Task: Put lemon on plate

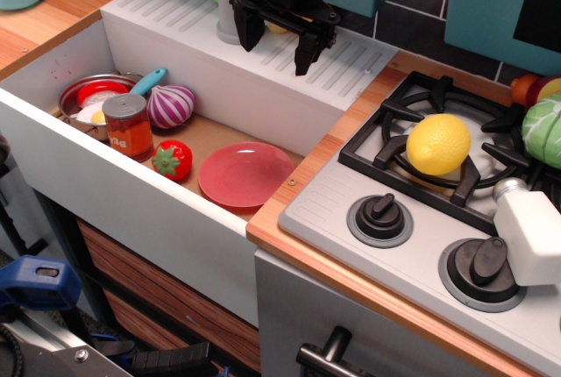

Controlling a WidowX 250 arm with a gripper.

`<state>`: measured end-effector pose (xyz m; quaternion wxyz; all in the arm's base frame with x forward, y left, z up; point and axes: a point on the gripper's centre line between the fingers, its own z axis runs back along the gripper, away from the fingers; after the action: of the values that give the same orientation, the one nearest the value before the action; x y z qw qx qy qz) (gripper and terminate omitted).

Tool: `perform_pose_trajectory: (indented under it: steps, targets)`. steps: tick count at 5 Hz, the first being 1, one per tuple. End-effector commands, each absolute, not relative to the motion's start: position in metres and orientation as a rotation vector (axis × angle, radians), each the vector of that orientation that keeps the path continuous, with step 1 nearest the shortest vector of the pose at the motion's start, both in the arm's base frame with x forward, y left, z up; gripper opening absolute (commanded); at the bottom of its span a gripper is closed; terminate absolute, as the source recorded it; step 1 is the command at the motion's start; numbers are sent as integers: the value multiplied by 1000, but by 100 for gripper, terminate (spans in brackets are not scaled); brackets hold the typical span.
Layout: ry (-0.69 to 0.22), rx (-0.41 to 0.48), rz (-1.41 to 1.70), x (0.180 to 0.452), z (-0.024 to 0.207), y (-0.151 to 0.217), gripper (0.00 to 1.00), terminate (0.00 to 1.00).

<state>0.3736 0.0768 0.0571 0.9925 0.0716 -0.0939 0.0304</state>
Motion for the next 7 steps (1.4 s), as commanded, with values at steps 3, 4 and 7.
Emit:
perform_pose_trajectory:
  steps: [3,4,7]
  targets:
    - [-191,156,12,368,96,17,100,0]
    - [-193,144,-54,367,114,-8,100,0]
    - [-234,130,-144,347,115,-76,100,0]
